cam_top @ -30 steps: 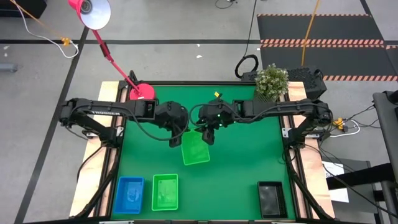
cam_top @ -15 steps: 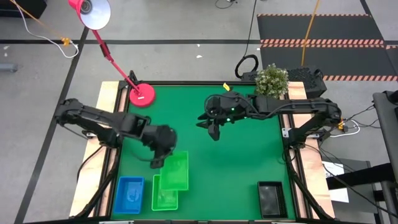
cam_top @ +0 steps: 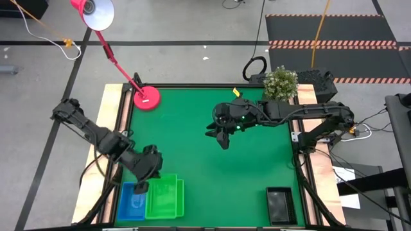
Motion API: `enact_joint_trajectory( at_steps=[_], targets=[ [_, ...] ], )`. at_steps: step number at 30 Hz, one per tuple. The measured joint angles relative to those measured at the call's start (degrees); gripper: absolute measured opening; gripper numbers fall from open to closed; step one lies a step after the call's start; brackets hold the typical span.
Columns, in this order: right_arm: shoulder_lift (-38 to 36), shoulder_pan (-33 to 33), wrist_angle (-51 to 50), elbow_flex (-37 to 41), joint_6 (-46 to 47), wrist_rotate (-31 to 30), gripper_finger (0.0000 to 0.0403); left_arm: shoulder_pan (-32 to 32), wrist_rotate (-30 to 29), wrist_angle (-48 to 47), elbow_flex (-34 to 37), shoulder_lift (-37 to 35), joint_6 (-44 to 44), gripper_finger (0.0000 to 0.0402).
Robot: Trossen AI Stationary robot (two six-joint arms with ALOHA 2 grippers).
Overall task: Stack baskets by color
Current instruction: Stack the top green bin on top of the bottom green bin
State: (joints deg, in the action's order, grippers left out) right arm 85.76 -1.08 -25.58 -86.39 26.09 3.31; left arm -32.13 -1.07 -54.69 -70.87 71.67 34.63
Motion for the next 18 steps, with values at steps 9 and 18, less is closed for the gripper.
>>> enact_joint_trajectory(
  at_steps=[9, 18],
  targets=[
    [0.0, -3.62, -0.07, 0.0, 3.38, -0.09, 0.0141, -7.4, -3.67, 4.33, 0.0, 2.28, 6.99, 0.0005],
    [-1.56, -4.35, -2.17, 0.08, 4.9, 3.8, 0.0141, -6.19, -3.66, 4.78, 0.0, 8.04, 5.18, 0.0005]
  ],
)
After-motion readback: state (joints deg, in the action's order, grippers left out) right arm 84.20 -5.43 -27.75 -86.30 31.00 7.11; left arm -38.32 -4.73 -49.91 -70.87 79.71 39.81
